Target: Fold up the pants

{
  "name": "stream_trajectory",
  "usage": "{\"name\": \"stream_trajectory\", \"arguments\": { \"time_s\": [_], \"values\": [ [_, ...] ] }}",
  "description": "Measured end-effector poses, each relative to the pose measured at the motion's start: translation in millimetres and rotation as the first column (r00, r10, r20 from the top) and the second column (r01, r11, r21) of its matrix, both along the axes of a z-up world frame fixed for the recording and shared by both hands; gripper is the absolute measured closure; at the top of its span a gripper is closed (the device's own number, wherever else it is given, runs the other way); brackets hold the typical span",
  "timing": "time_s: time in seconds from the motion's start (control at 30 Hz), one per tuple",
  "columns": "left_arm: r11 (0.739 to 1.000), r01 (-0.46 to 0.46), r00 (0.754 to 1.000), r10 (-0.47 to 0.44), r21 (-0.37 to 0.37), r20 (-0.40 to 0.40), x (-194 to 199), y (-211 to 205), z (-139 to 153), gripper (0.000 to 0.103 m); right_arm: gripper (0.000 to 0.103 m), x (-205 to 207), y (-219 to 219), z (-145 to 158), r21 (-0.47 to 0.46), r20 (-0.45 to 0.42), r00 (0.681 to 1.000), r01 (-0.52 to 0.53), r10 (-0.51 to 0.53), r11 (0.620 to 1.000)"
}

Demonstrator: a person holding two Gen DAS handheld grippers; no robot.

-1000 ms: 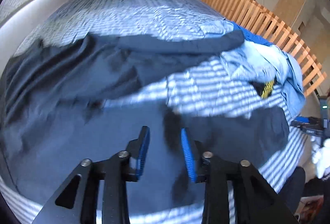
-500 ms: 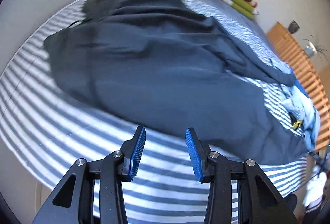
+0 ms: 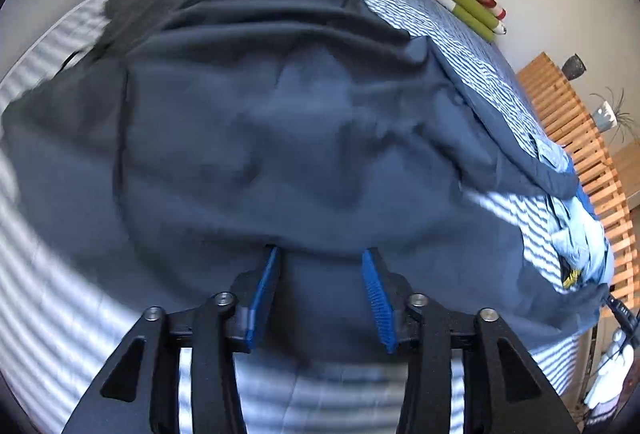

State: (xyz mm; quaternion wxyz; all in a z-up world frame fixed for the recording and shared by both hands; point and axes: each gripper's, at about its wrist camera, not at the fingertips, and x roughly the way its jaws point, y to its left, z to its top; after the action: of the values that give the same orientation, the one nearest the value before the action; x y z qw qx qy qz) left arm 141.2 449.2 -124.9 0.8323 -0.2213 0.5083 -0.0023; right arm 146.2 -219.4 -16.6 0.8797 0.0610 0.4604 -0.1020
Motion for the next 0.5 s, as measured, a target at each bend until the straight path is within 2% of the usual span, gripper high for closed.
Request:
{"name": "stream_trajectory", "arguments": {
  "time_s": [0.07,0.13,0.2,0.33,0.5],
  "values": [
    [0.999,-0.001,1.000,0.002,0.034,-0.013,21,-4,0,0.052,0.079,15,1,-6,-0.036,-0.008,1.000,0.008,-0.008,0.999],
    [1.000,-0.002,1.000,0.002,0.014,-0.008,28,-3,5,0.053,0.079,25,1,-15,-0.048,-0.026,1.000,0.011,-0.012,0.999],
    [1.000,0.018,0.999,-0.018,-0.013,0.031,19,-3,14,0.052,0.079,32,2,-22,-0.049,-0.044,0.999,0.007,-0.009,0.999],
    [0.989,0.145,0.989,-0.145,-0.011,0.023,-19,-26,20,0.052,0.079,38,4,-31,-0.063,-0.055,0.998,-0.001,-0.002,0.998],
    [0.949,0.299,0.954,-0.294,0.098,-0.061,-56,-70,4,0.052,0.079,39,1,-38,-0.041,-0.066,0.998,0.008,-0.011,0.999]
  ]
}}
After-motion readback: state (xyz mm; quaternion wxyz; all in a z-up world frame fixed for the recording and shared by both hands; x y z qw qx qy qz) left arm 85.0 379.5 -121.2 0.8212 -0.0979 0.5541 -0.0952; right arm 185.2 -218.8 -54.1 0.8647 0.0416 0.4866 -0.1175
